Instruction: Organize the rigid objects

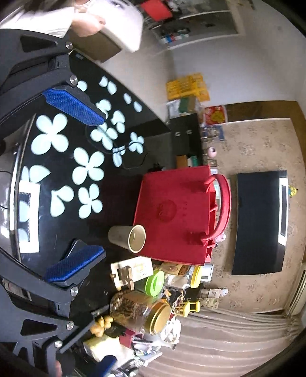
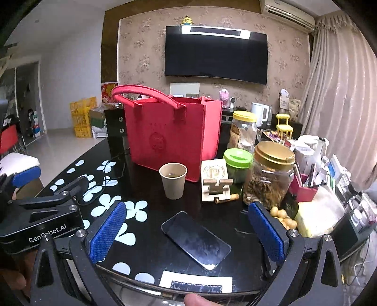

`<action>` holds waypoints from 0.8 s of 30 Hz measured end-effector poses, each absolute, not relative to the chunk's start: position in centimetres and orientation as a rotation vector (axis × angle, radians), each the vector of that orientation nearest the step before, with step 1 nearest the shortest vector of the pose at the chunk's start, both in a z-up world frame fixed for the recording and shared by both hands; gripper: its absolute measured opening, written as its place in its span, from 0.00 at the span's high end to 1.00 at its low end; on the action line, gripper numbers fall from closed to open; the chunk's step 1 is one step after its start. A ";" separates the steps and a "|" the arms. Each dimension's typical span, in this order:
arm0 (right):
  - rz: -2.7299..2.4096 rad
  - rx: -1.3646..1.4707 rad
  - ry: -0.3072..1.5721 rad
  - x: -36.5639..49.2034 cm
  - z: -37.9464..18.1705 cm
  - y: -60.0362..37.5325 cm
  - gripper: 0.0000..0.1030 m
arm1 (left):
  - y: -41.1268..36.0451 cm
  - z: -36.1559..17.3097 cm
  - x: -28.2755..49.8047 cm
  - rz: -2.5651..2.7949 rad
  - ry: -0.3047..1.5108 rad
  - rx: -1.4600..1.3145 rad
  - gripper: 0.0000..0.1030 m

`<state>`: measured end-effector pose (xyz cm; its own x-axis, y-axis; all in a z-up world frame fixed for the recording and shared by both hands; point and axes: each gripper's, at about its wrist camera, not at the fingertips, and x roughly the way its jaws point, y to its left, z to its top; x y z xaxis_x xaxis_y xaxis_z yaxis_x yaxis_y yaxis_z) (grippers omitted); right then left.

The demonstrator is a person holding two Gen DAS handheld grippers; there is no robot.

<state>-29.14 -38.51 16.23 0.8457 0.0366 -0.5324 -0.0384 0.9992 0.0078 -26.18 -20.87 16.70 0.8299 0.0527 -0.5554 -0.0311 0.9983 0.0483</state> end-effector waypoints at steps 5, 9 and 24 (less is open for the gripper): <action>0.053 -0.016 0.518 -29.4 18.1 -38.1 0.00 | -19.5 18.1 -26.6 0.044 0.581 -0.017 0.00; 0.063 -0.019 0.507 -29.6 18.8 -37.7 0.00 | -19.2 18.9 -26.9 0.048 0.563 -0.024 0.00; 0.075 -0.015 0.525 -28.5 18.8 -37.5 0.00 | -18.2 18.6 -25.7 0.056 0.577 -0.043 0.00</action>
